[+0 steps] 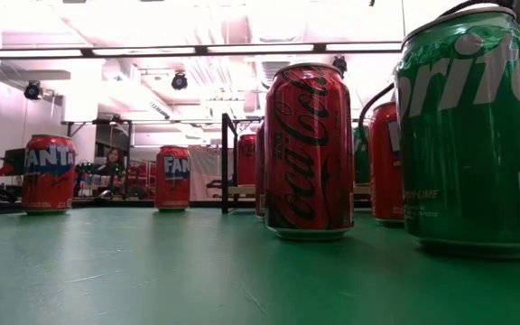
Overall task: Place canned beverage on shelf
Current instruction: Put the red soda can on the shelf
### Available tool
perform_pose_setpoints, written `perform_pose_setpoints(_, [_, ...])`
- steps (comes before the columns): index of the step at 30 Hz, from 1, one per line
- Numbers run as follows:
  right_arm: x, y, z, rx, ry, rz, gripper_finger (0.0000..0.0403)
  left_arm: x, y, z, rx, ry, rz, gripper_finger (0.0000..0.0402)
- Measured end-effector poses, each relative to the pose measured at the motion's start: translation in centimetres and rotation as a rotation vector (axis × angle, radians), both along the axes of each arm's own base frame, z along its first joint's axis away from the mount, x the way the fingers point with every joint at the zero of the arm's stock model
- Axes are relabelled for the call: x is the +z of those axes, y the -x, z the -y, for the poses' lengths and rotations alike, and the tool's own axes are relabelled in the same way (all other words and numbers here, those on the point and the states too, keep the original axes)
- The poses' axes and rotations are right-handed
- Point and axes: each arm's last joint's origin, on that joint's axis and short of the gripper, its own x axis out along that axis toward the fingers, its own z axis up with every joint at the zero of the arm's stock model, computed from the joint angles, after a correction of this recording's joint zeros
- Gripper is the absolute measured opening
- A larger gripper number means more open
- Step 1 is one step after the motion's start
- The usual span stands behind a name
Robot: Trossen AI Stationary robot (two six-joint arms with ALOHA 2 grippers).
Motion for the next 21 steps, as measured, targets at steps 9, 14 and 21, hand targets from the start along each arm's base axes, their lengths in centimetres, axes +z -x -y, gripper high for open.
perform_pose_setpoints(9, [-0.1,-0.2,1.1,-0.051,-0.009,0.005,0.0290,0.0,0.0,0.0,0.001,0.003,0.002,0.0335])
perform_pose_setpoints(14, [-0.1,-0.2,1.2,-0.057,-0.015,0.012,0.0290,0.0,0.0,0.0,0.001,0.003,0.002,0.0335])
perform_pose_setpoints(21, [-0.2,-0.2,1.3,-0.054,-0.024,0.004,0.0319,0.0,0.0,0.0,0.001,0.003,0.002,0.0335])
